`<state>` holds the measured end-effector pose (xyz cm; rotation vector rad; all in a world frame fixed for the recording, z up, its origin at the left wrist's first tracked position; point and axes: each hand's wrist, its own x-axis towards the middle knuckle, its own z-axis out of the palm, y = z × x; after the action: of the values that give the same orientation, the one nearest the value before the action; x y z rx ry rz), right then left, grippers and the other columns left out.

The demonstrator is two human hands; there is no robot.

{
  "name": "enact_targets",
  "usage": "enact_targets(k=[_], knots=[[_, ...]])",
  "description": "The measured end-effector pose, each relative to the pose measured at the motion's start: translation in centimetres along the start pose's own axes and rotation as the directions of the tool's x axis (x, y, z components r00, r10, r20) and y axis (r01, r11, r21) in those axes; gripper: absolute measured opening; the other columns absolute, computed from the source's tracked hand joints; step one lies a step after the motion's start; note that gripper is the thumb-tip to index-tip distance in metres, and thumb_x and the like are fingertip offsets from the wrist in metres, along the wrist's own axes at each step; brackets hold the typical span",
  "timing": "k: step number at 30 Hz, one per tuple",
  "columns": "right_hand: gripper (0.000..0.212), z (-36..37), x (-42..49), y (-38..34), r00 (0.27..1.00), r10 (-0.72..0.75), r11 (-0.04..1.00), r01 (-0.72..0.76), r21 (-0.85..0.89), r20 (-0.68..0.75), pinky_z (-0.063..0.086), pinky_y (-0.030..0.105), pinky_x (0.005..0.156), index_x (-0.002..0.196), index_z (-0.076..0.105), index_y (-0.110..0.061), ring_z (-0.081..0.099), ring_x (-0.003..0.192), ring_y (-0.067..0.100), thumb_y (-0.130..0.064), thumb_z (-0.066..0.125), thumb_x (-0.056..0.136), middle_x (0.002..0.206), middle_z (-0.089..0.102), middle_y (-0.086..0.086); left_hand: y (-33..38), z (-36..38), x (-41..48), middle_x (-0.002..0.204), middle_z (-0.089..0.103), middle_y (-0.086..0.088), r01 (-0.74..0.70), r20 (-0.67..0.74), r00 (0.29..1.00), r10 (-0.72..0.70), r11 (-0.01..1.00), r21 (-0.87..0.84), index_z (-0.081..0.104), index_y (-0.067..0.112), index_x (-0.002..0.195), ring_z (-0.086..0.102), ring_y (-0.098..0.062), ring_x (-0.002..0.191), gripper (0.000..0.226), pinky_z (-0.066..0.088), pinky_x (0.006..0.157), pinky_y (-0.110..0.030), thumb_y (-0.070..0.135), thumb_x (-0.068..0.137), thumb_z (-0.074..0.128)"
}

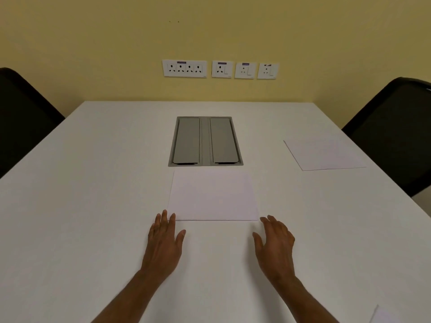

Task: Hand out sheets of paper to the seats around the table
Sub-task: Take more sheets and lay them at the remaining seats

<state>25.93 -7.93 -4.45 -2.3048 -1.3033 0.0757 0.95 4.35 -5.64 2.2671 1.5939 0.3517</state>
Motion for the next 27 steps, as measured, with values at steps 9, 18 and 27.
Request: enact_targets(k=[9,18,27], knots=[[0.048,3.9,3.9,-1.3,0.99,0.126,0.984,-0.133,0.119,0.063,0.025,0.044,0.112,0.139,0.049,-0.015,0.036,0.138,0.025,-0.022,0.061,0.093,0.147,0.048,0.005,-1.9,2.2,2.2,0.164,0.014,-0.006,-0.008,-0.021,1.0,0.007,0.999,-0.047,0.02,0.014,0.154,0.006,-0.02,0.153,0.059,0.002,0.124,-0.033,0.038,0.102,0.034],[0.046,5.2,4.7,-1.1,0.98,0.192,0.954,-0.172,0.245,-0.06,0.027,0.036,0.107,0.13,0.056,-0.018,0.046,0.129,0.021,-0.014,0.069,0.086,0.132,0.06,-0.001,-2.6,3.5,2.0,0.164,0.013,-0.004,-0.065,-0.063,0.996,0.065,0.998,0.006,0.019,0.013,0.154,0.004,-0.017,0.152,0.094,-0.003,0.123,-0.033,0.068,0.084,-0.013],[0.045,5.2,4.4,-1.3,0.976,0.198,0.947,-0.167,0.276,-0.09,0.025,0.031,0.105,0.127,0.058,-0.019,0.049,0.128,0.019,-0.011,0.07,0.085,0.131,0.061,-0.003,-2.5,3.5,1.9,0.162,0.021,-0.008,-0.056,-0.082,0.995,0.056,0.998,0.001,0.026,0.008,0.152,0.011,-0.02,0.151,0.099,0.004,0.124,-0.039,0.069,0.085,-0.014]])
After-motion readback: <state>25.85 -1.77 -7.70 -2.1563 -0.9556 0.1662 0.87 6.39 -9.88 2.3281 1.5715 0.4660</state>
